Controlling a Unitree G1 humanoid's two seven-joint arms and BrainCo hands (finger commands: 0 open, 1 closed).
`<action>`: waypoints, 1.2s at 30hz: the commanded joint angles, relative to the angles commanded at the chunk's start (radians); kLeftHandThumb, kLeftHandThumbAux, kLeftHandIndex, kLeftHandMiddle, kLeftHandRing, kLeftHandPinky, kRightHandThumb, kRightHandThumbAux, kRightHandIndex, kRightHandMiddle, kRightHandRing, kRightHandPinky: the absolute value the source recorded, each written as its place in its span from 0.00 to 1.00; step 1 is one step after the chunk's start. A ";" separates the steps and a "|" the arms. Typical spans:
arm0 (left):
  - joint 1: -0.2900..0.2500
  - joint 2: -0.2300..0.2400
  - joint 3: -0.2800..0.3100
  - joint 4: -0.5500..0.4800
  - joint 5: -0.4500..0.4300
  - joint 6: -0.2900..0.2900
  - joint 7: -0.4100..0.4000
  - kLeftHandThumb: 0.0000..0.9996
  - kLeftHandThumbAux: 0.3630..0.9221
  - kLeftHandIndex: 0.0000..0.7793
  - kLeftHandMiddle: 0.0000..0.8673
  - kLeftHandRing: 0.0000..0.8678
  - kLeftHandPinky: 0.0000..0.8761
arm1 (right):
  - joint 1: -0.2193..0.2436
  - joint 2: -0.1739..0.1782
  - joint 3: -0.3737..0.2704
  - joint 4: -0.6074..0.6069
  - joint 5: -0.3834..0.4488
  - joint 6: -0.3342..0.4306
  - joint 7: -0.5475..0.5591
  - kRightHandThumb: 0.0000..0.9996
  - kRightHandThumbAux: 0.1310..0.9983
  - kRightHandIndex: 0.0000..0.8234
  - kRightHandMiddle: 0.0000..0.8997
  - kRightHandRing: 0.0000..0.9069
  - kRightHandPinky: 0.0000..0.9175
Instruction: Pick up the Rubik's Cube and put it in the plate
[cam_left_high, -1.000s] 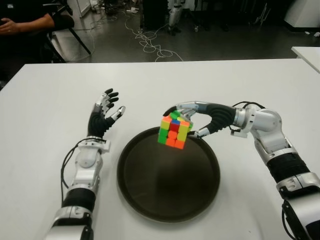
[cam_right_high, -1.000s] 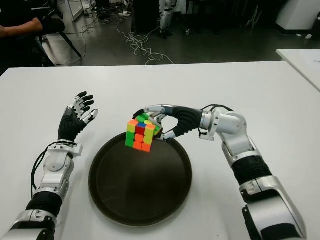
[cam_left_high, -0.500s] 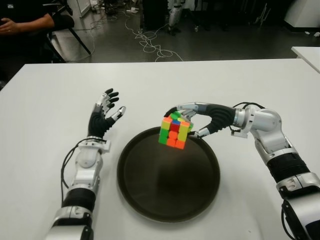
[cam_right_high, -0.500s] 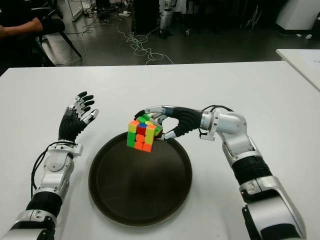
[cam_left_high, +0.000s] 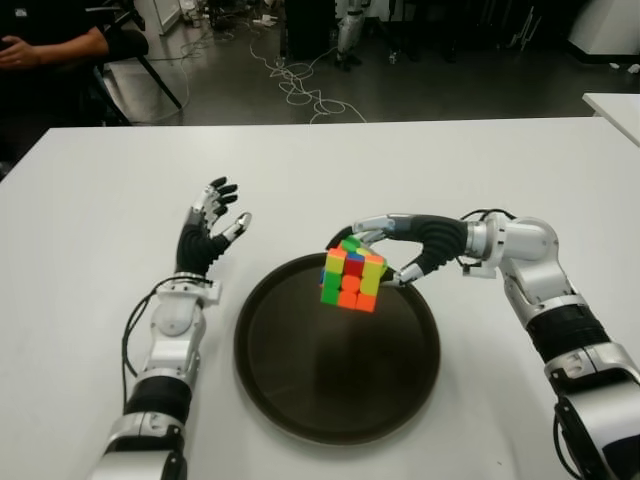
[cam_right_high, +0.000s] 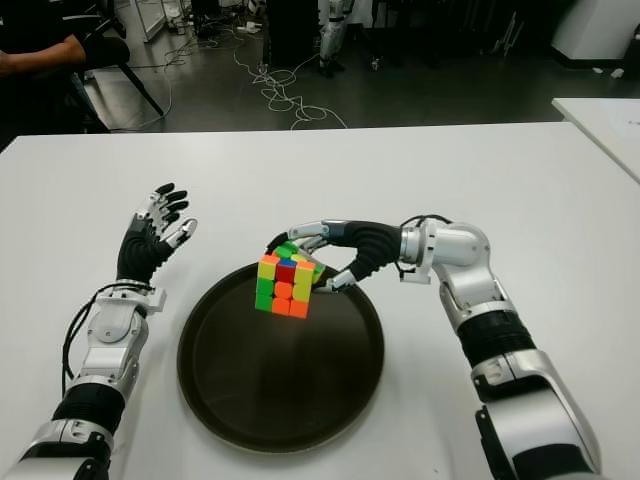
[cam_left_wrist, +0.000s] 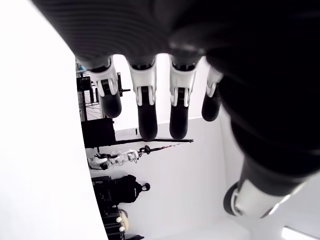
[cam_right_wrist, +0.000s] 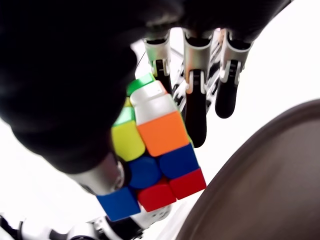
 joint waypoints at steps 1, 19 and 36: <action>0.000 -0.001 0.000 -0.001 -0.001 0.002 0.000 0.04 0.64 0.18 0.24 0.18 0.10 | -0.002 0.000 -0.001 0.002 0.000 0.008 0.005 0.04 0.77 0.08 0.07 0.57 0.59; 0.001 -0.002 0.003 -0.002 -0.018 0.011 -0.013 0.03 0.62 0.16 0.22 0.16 0.09 | -0.004 0.008 -0.018 0.008 -0.021 0.054 0.012 0.01 0.77 0.04 0.05 0.72 0.63; 0.003 0.003 0.000 -0.003 -0.009 0.008 -0.011 0.05 0.61 0.17 0.23 0.19 0.12 | 0.016 0.035 -0.048 0.003 -0.008 0.075 0.001 0.00 0.28 0.00 0.40 0.70 0.41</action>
